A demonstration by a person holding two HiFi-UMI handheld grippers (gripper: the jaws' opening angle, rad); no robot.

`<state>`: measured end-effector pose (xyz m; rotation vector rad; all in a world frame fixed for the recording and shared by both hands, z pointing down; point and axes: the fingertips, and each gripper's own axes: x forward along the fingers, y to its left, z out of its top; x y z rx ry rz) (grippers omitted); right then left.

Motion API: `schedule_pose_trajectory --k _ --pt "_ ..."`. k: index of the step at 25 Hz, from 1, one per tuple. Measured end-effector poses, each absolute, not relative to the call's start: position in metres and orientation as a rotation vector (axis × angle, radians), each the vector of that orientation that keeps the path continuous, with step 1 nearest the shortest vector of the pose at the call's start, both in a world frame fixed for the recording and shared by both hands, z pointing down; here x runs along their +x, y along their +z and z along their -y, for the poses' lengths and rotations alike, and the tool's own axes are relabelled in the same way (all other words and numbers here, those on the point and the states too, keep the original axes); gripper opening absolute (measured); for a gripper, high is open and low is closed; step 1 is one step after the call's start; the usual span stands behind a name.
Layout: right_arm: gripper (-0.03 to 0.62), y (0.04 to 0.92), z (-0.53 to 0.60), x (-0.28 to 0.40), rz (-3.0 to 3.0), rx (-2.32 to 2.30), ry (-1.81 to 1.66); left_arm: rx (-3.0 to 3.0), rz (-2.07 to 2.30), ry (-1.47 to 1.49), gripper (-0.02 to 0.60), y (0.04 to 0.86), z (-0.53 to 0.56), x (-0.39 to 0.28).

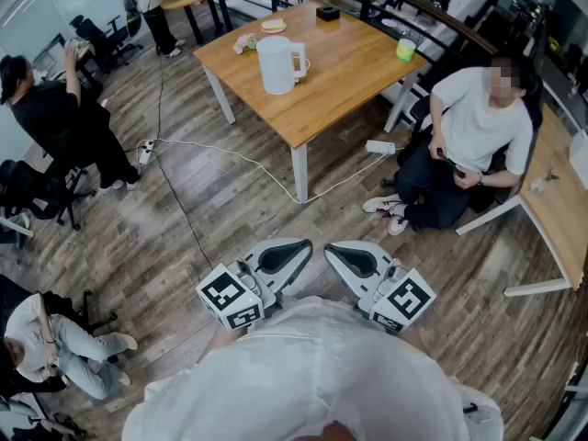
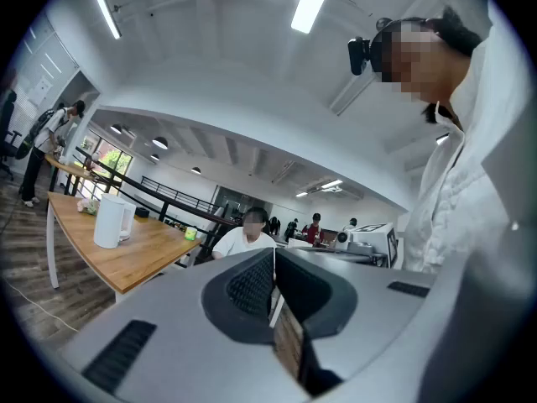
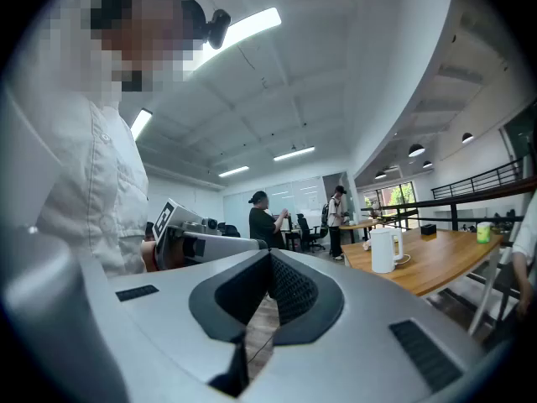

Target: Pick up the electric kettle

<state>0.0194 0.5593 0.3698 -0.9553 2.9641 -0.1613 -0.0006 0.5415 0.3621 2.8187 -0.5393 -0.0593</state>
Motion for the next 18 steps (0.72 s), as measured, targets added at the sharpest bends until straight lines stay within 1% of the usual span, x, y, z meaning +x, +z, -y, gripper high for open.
schedule_pose_trajectory --k 18 --pt "0.014 0.367 -0.558 0.027 -2.937 -0.907 -0.18 2.804 0.535 -0.015 0.009 0.369 -0.541 0.011"
